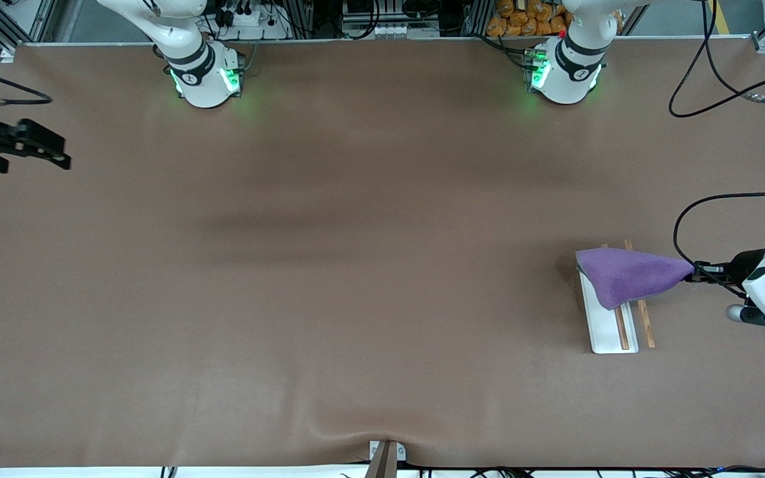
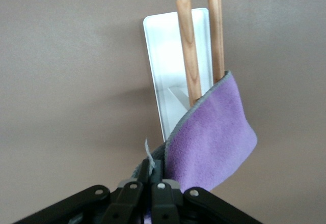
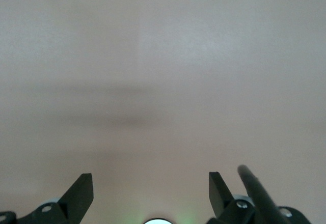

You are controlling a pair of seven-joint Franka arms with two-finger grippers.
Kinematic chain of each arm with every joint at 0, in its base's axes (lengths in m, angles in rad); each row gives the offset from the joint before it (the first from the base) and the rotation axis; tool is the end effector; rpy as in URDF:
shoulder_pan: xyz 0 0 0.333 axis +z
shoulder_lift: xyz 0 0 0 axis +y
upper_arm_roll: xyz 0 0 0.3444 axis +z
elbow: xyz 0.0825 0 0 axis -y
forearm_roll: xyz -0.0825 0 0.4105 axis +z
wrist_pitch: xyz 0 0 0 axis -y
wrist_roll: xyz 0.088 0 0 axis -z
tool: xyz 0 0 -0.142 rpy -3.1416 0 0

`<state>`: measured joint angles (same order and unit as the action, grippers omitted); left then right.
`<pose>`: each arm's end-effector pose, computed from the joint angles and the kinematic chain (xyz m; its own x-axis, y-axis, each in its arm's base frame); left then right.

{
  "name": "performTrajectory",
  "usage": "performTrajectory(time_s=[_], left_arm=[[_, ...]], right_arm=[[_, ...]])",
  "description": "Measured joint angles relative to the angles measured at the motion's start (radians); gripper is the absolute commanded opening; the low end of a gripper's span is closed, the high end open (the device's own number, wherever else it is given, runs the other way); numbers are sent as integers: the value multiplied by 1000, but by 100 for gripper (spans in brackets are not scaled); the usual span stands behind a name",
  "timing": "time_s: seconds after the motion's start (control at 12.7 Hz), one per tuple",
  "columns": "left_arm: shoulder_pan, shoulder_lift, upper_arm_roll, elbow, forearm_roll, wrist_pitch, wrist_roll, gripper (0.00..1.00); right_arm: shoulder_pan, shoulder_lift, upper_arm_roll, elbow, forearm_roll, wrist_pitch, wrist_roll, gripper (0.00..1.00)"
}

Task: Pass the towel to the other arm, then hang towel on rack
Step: 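Drape the towel over the dowels and open the left gripper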

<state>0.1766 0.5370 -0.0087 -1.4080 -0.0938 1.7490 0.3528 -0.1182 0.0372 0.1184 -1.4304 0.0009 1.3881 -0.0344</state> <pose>0.7099 0.1095 0.3576 0.9741 -0.1675 -0.1518 -0.1442 -0.9776 0.1535 0.5714 -0.0012 0.6500 0.9963 0.0350 -0.0789 0.0345 -0.9994 -0.0080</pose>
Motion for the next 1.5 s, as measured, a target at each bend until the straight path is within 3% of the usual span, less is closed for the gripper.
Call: performTrajectory(time_s=[0.24,1.18,1.26,1.34,1.42,1.5], left_arm=[[10,8,0,0,0,14,0,0],[54,71,-1,0,-9,74,79,0],[63,78,-1,0,-22,74,95,17],[73,86,-1,0,-33,74,108,44],[82,96,-1,0,-41,74,126,78],[90,107,-2,0,-51,75,144,100]], right_arm=[[82,-24,-88,-16,-1,12,0,100],[88,-28,-101,-33,-21,38,1,100],[88,-28,-103,-35,-22,37,1,100],[86,-28,-105,-38,-22,37,1,100],[85,-28,-109,-42,-22,37,1,100],[85,-28,-112,-46,-22,37,1,100]])
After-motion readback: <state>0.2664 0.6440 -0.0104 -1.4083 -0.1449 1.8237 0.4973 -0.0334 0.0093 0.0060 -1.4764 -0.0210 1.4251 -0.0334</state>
